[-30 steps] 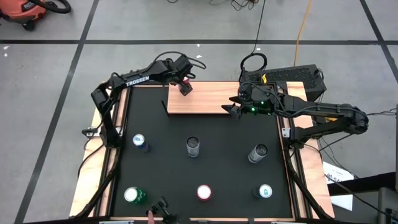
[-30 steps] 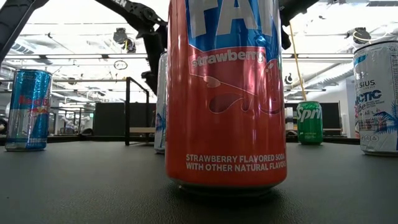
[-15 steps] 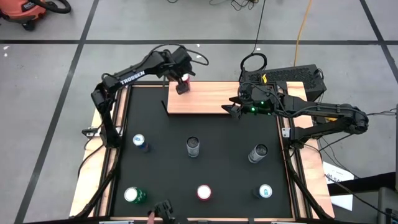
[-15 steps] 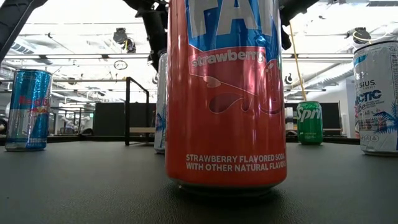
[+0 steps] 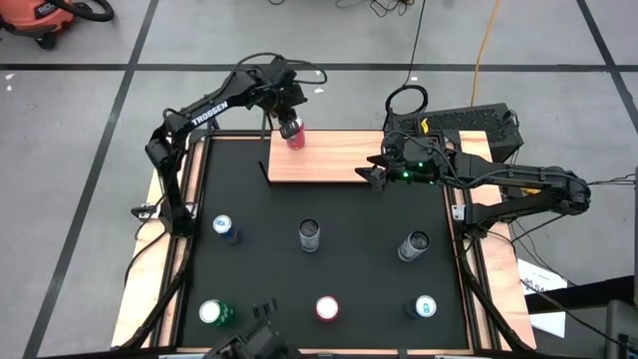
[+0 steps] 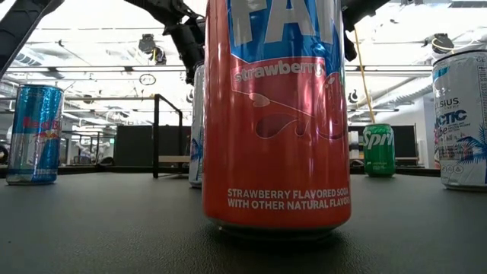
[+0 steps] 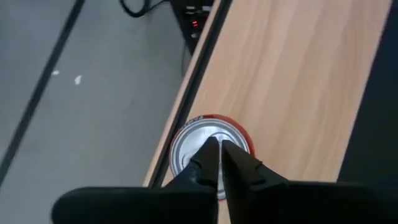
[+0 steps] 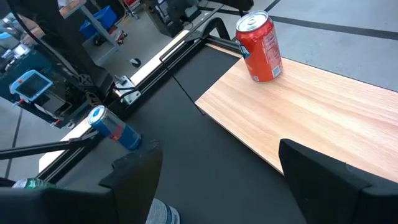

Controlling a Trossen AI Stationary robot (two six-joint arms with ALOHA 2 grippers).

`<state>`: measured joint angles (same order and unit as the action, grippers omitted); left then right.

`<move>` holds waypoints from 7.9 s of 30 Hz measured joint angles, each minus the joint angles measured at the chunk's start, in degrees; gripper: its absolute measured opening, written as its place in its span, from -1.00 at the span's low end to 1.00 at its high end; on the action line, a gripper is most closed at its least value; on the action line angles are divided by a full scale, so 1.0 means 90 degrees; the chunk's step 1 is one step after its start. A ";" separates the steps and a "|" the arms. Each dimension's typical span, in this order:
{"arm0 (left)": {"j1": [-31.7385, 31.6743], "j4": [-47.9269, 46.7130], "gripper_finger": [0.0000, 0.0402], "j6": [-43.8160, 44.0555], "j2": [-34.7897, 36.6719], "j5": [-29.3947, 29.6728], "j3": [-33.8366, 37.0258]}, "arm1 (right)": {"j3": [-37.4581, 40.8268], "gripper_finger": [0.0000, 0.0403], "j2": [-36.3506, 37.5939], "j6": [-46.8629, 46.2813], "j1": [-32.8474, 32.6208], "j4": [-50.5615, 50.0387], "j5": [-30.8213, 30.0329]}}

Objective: Place canned beverage on shelf
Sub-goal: Put the top red soda can on the shelf, then put the left white-blue soda can on the shelf

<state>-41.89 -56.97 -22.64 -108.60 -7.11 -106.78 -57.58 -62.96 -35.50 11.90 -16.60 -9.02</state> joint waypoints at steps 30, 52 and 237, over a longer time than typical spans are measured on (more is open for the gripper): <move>-0.0015 -0.0312 -1.00 0.1150 -0.0287 0.1023 0.0002 | 0.0000 0.53 -0.0002 -0.0220 -0.0245 0.0000 -0.0204; 0.0697 -0.1175 -0.22 0.1908 0.3086 -0.0317 0.0991 | 0.0000 0.48 -0.0713 -0.0631 -0.0413 0.0998 -0.0065; 0.2032 0.2101 0.64 0.2217 0.1550 0.2420 0.2018 | -0.0002 0.32 -0.0068 -0.2486 -0.2583 -0.1372 -0.1690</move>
<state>-23.59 -38.06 -2.69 -94.65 14.66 -88.62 -57.60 -63.57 -57.87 -11.35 -28.95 -24.23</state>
